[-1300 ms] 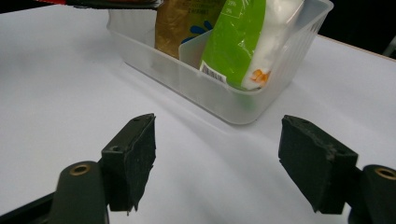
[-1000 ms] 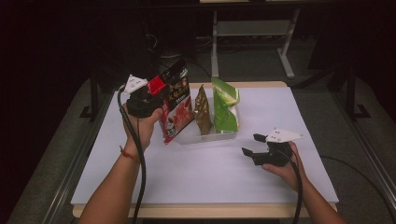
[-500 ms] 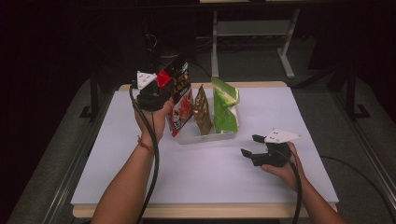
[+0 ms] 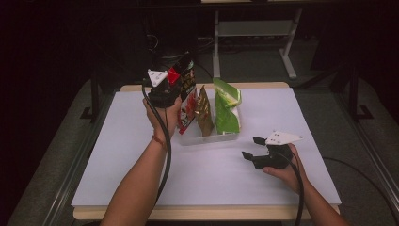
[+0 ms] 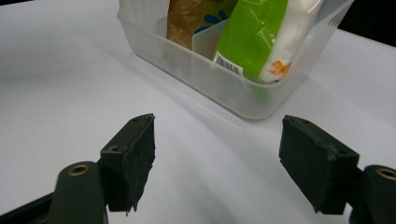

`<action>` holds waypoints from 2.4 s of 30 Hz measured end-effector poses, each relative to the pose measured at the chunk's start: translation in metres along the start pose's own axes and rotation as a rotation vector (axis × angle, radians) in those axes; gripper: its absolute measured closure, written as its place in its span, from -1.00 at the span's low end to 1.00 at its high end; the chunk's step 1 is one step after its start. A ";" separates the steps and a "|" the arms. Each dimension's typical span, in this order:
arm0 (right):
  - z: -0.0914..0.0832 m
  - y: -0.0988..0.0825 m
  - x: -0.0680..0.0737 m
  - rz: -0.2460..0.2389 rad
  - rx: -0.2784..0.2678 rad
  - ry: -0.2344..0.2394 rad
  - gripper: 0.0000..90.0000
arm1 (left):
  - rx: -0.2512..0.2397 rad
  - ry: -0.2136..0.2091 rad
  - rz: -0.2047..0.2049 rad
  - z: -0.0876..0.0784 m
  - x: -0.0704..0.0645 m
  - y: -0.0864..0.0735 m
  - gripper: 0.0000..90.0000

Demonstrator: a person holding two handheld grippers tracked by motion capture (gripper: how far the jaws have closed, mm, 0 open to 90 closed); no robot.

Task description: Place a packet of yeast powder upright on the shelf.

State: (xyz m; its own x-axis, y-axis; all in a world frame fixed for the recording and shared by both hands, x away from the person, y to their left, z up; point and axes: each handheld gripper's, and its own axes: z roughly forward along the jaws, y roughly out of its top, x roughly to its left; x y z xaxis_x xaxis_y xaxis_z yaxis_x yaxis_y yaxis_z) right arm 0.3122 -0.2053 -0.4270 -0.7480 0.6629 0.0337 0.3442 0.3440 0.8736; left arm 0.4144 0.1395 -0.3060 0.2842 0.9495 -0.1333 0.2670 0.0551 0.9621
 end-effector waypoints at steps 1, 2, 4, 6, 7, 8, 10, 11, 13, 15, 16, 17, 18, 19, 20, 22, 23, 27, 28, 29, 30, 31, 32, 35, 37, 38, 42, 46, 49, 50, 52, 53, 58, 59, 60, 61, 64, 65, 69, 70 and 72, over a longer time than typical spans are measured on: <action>0.000 0.000 0.000 -0.001 0.000 0.003 -0.42 | -0.008 0.004 0.002 0.000 -0.001 -0.002 0.78; 0.000 0.000 0.000 -0.002 0.000 0.003 -0.42 | -0.020 0.012 0.014 0.000 -0.002 -0.005 0.78; 0.000 0.000 0.000 -0.001 -0.002 0.005 -0.42 | -0.044 0.010 0.025 -0.003 -0.005 -0.010 0.78; 0.000 0.000 0.000 -0.001 0.000 0.008 -0.42 | -0.066 0.010 0.039 -0.005 -0.008 -0.014 0.78; 0.001 0.000 0.000 -0.002 0.002 0.009 -0.42 | -0.076 0.006 0.051 -0.008 -0.010 -0.017 0.78; 0.001 0.000 0.000 -0.002 0.002 0.009 -0.42 | -0.087 0.005 0.056 -0.011 -0.011 -0.020 0.78; 0.001 0.000 0.001 -0.006 0.004 0.014 -0.42 | -0.103 0.001 0.071 -0.017 -0.013 -0.026 0.78; 0.001 0.000 0.002 -0.006 0.005 0.016 -0.42 | -0.108 0.001 0.075 -0.019 -0.013 -0.027 0.78; 0.002 0.000 0.003 -0.007 0.010 0.018 -0.42 | -0.125 0.001 0.103 -0.027 -0.014 -0.036 0.78; 0.003 0.000 0.003 -0.009 0.010 0.020 -0.42 | -0.127 0.003 0.110 -0.030 -0.014 -0.039 0.78; 0.003 0.000 0.003 -0.010 0.011 0.022 -0.42 | -0.127 0.003 0.102 -0.032 -0.014 -0.040 0.78; 0.003 0.000 0.003 -0.012 0.011 0.023 -0.42 | -0.123 -0.006 0.100 -0.036 -0.014 -0.041 0.78; 0.004 0.000 0.003 -0.012 0.013 0.023 -0.42 | -0.122 -0.006 0.118 -0.040 -0.015 -0.041 0.78; 0.004 0.000 0.004 -0.010 0.015 0.026 -0.42 | -0.129 -0.010 0.138 -0.047 -0.015 -0.043 0.78; 0.004 0.000 0.004 -0.010 0.016 0.026 -0.42 | -0.130 -0.007 0.139 -0.049 -0.015 -0.044 0.78; 0.005 0.000 0.004 -0.011 0.020 0.026 -0.42 | -0.134 -0.001 0.129 -0.051 -0.013 -0.044 0.78; 0.005 0.000 0.004 -0.011 0.021 0.029 -0.42 | -0.136 0.004 0.121 -0.053 -0.012 -0.044 0.78; 0.006 0.000 0.005 -0.017 0.026 0.033 -0.43 | -0.159 0.031 0.101 -0.047 -0.008 -0.042 0.78; 0.006 0.000 0.005 -0.017 0.026 0.035 -0.43 | -0.159 0.032 0.088 -0.043 -0.007 -0.039 0.78; 0.007 0.000 0.006 -0.019 0.029 0.037 -0.43 | -0.160 0.036 0.084 -0.040 -0.007 -0.038 0.78; 0.007 0.000 0.006 -0.021 0.030 0.039 -0.43 | -0.162 0.041 0.082 -0.037 -0.007 -0.036 0.78; 0.008 0.000 0.006 -0.020 0.030 0.041 -0.43 | -0.174 0.061 0.083 -0.030 -0.009 -0.033 0.78; 0.008 0.000 0.006 -0.020 0.030 0.041 -0.43 | -0.174 0.061 0.083 -0.030 -0.009 -0.033 0.78; 0.008 -0.001 0.005 -0.018 0.032 0.043 -0.43 | -0.172 0.092 0.089 -0.020 -0.012 -0.030 0.79; 0.007 -0.002 0.004 -0.015 0.031 0.043 -0.43 | -0.161 0.099 0.090 -0.014 -0.014 -0.031 0.79; 0.007 -0.002 0.004 -0.015 0.031 0.043 -0.43 | -0.151 0.098 0.093 -0.011 -0.015 -0.033 0.79; 0.006 -0.001 0.005 -0.018 0.022 0.046 -0.43 | -0.123 0.100 0.064 -0.002 -0.012 -0.046 0.78; 0.006 -0.001 0.006 -0.022 0.025 0.049 -0.43 | -0.123 0.075 0.062 0.000 -0.008 -0.053 0.77; 0.007 -0.001 0.006 -0.022 0.027 0.051 -0.43 | -0.125 0.054 0.082 -0.001 -0.008 -0.058 0.76; 0.007 -0.001 0.006 -0.022 0.027 0.052 -0.43 | -0.116 0.046 0.083 -0.001 -0.007 -0.060 0.76; 0.007 -0.001 0.006 -0.024 0.029 0.053 -0.43 | -0.109 0.036 0.104 -0.001 -0.005 -0.067 0.76; 0.007 -0.001 0.006 -0.024 0.029 0.053 -0.43 | -0.109 0.036 0.104 -0.001 -0.005 -0.067 0.76; 0.008 -0.001 0.007 -0.024 0.034 0.053 -0.43 | -0.097 0.029 0.144 -0.003 -0.001 -0.072 0.75; 0.008 -0.001 0.007 -0.026 0.034 0.053 -0.43 | -0.094 0.025 0.151 -0.003 -0.001 -0.072 0.75; 0.008 -0.001 0.006 -0.025 0.035 0.053 -0.43 | -0.090 0.017 0.163 -0.003 -0.001 -0.073 0.75; 0.007 -0.001 0.006 -0.025 0.033 0.051 -0.43 | -0.090 0.017 0.163 -0.003 -0.001 -0.073 0.75; 0.007 -0.001 0.006 -0.029 0.030 0.051 -0.43 | -0.092 0.011 0.172 -0.004 0.000 -0.074 0.75; 0.007 -0.001 0.006 -0.027 0.030 0.050 -0.43 | -0.091 0.009 0.173 -0.004 0.000 -0.074 0.75; 0.007 -0.001 0.006 -0.026 0.033 0.051 -0.43 | -0.090 -0.006 0.178 -0.003 0.002 -0.074 0.75; 0.007 -0.001 0.006 -0.026 0.033 0.051 -0.43 | -0.088 -0.007 0.182 -0.003 0.003 -0.074 0.75; 0.007 -0.001 0.006 -0.028 0.034 0.052 -0.43 | -0.082 -0.009 0.204 -0.002 0.004 -0.074 0.74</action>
State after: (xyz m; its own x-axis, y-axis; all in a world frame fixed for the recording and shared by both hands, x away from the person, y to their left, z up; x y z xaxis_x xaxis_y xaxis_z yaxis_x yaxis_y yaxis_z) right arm 0.3115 -0.1970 -0.4316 -0.7855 0.6178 0.0355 0.3415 0.3849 0.8575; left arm 0.3937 0.1396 -0.3769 0.3326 0.9408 0.0648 0.1271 -0.1128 0.9854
